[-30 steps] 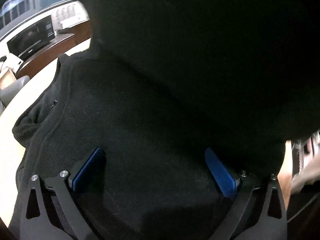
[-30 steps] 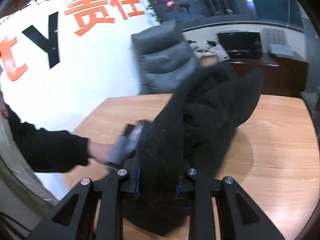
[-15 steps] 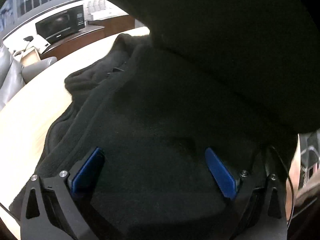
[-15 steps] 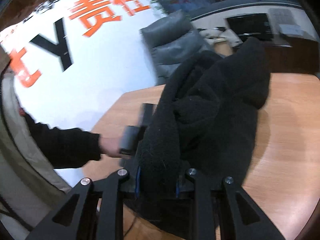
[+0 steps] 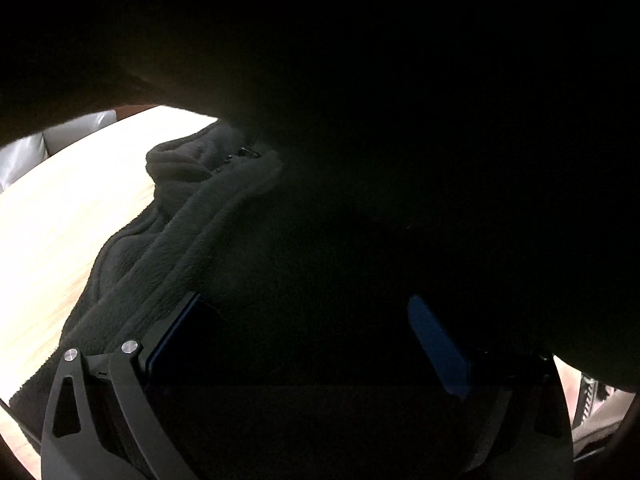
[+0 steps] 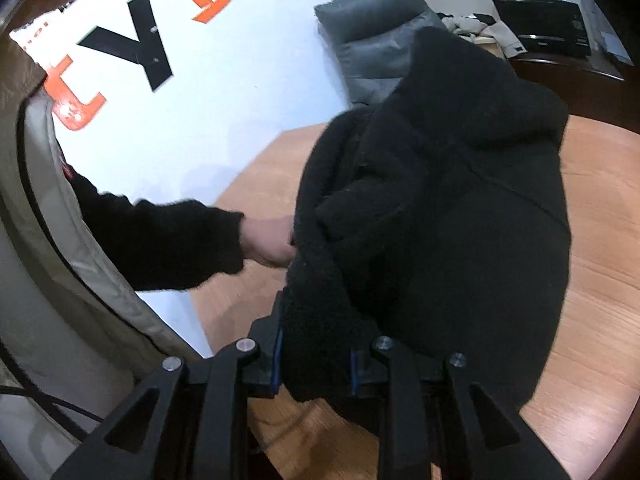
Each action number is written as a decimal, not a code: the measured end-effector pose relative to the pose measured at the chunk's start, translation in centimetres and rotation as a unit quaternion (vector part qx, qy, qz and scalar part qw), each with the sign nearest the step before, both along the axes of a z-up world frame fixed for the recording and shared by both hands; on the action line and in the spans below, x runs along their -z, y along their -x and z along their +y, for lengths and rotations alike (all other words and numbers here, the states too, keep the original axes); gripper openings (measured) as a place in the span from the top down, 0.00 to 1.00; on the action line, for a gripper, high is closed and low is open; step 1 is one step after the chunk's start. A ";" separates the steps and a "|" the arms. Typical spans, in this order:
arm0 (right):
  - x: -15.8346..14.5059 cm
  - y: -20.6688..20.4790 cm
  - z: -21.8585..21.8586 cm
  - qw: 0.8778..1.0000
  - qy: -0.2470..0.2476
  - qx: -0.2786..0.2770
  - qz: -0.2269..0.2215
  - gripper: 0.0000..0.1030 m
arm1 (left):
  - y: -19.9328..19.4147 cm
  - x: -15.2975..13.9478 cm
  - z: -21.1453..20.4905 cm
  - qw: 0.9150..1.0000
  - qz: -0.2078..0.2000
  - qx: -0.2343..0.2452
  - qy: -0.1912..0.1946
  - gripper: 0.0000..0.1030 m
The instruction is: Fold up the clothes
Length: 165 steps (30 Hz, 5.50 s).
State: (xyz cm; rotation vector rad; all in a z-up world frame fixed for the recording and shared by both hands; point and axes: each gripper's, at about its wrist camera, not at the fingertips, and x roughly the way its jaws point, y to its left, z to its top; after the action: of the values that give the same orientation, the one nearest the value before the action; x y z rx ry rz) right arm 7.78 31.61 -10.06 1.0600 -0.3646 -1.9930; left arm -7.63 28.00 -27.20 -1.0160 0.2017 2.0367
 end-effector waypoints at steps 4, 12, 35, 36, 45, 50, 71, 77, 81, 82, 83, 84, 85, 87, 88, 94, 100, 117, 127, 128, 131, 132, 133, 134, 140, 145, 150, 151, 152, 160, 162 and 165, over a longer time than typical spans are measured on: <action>0.1 2.3 -1.0 0.999 0.053 0.004 0.007 0.77 | -0.4 0.1 0.0 1.000 0.000 -0.003 -0.007 0.02; 2.4 2.6 -2.1 0.999 0.047 0.006 -0.011 0.77 | -2.1 -0.7 -1.4 1.000 0.009 0.005 0.026 0.02; 7.6 3.7 -12.6 0.983 -0.081 -0.160 -0.024 0.71 | -9.7 -30.5 -23.4 0.995 0.049 -0.082 -0.033 0.00; 7.3 3.5 -12.5 0.982 -0.089 -0.166 -0.017 0.65 | -8.4 -30.4 -22.1 0.996 0.049 -0.063 -0.045 0.00; 6.1 2.8 -10.6 0.983 -0.072 -0.165 -0.025 0.32 | -9.2 -37.4 -28.7 0.973 0.052 -0.220 -0.040 0.00; 5.5 3.7 -8.3 0.984 -0.054 -0.169 -0.035 0.29 | -12.1 -40.7 -34.3 0.931 0.065 -0.359 0.007 0.00; 3.5 4.1 1.9 0.991 -0.120 -0.053 0.021 0.23 | -5.2 -7.5 -2.9 0.992 -0.082 0.052 0.074 0.01; 3.5 2.2 5.0 0.988 -0.154 0.017 -0.002 0.23 | -5.8 -4.0 -3.6 0.994 -0.053 0.056 0.082 0.00; 3.6 1.5 5.3 0.981 -0.187 0.029 0.028 0.23 | -6.6 -4.9 -4.4 0.991 -0.035 0.067 0.109 0.01; 4.0 1.8 4.4 0.979 -0.197 0.010 0.042 0.23 | -6.8 -5.4 -4.7 0.991 -0.032 0.068 0.108 0.01; 4.4 2.2 3.5 0.977 -0.207 -0.010 0.056 0.23 | -7.4 -5.7 -5.2 0.991 -0.024 0.078 0.110 0.01; 4.8 2.6 2.5 0.974 -0.216 -0.031 0.069 0.23 | -8.0 -6.0 -5.6 0.990 -0.015 0.089 0.112 0.01; 5.3 2.8 1.6 0.971 -0.219 -0.055 0.081 0.23 | -8.5 -5.7 -6.0 0.987 -0.005 0.103 0.127 0.01; 6.8 3.5 -0.1 0.965 -0.223 -0.095 0.100 0.24 | -9.4 -4.8 -6.8 0.981 0.015 0.125 0.150 0.00; 7.9 4.0 -0.7 0.962 -0.228 -0.112 0.103 0.24 | -9.7 -4.4 -7.2 0.978 0.025 0.132 0.157 0.00; 11.9 5.0 -2.3 0.943 -0.255 -0.170 0.131 0.22 | -9.1 -1.8 -8.3 0.976 0.041 0.131 0.169 0.00; 8.8 7.0 -1.6 0.956 -0.227 -0.143 0.117 0.27 | -8.8 -5.7 -10.2 0.981 0.029 0.117 0.151 0.00; 11.4 15.1 -0.7 0.984 -0.148 -0.090 0.039 0.26 | -12.4 -12.5 -9.7 0.980 0.074 0.120 0.143 0.04; 10.7 14.4 0.2 0.987 -0.144 -0.070 0.016 0.26 | -9.8 -3.0 -6.5 0.973 -0.034 0.161 0.160 0.01; 10.3 14.3 0.2 0.986 -0.152 -0.070 0.018 0.26 | -10.0 -2.5 -7.0 0.975 -0.024 0.159 0.153 0.01; 9.1 13.6 1.6 0.984 -0.166 -0.061 0.021 0.25 | -10.1 -2.1 -8.2 0.976 -0.022 0.150 0.158 0.01; 9.0 13.7 2.1 0.984 -0.168 -0.051 0.016 0.22 | -9.8 -2.3 -8.5 0.978 -0.030 0.142 0.153 0.01; 9.0 13.9 2.6 0.985 -0.169 -0.039 0.007 0.21 | -9.6 -2.5 -8.9 0.979 -0.038 0.133 0.148 0.01; 9.2 14.0 3.2 0.985 -0.170 -0.026 -0.005 0.21 | -8.7 -3.6 -9.6 0.984 -0.059 0.108 0.125 0.02; 11.9 16.1 4.7 0.985 -0.139 0.019 -0.099 0.18 | -2.1 -8.7 -15.6 0.982 -0.147 -0.120 -0.018 0.00; 13.7 17.6 5.1 0.985 -0.054 0.046 -0.160 0.16 | 3.7 -3.7 -17.9 0.909 -0.324 -0.247 -0.087 0.00; 15.5 19.8 3.5 0.982 -0.035 0.048 -0.180 0.15 | 4.8 2.7 -16.3 0.891 -0.386 -0.236 -0.040 0.00; 16.0 20.0 3.2 0.981 -0.036 0.045 -0.184 0.14 | 4.8 3.1 -16.5 0.890 -0.388 -0.237 -0.042 0.00; 16.5 20.3 2.8 0.981 -0.037 0.042 -0.187 0.14 | 4.8 3.7 -17.0 0.886 -0.392 -0.243 -0.050 0.00; 17.5 21.1 1.3 0.981 -0.040 0.035 -0.186 0.14 | 4.8 5.4 -18.5 0.868 -0.421 -0.243 -0.100 0.00; 18.0 21.3 1.3 0.980 -0.034 0.035 -0.192 0.14 | 5.3 6.1 -18.3 0.869 -0.423 -0.230 -0.114 0.00; 19.0 21.9 0.7 0.978 -0.028 0.031 -0.206 0.12 | 6.1 6.1 -17.6 0.882 -0.407 -0.200 -0.128 0.00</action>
State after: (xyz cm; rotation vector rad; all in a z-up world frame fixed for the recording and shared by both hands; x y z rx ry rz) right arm -14.14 32.36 -29.07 1.5185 -0.5679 -1.8358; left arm -13.76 10.36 -33.29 -1.7343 -0.7549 1.7199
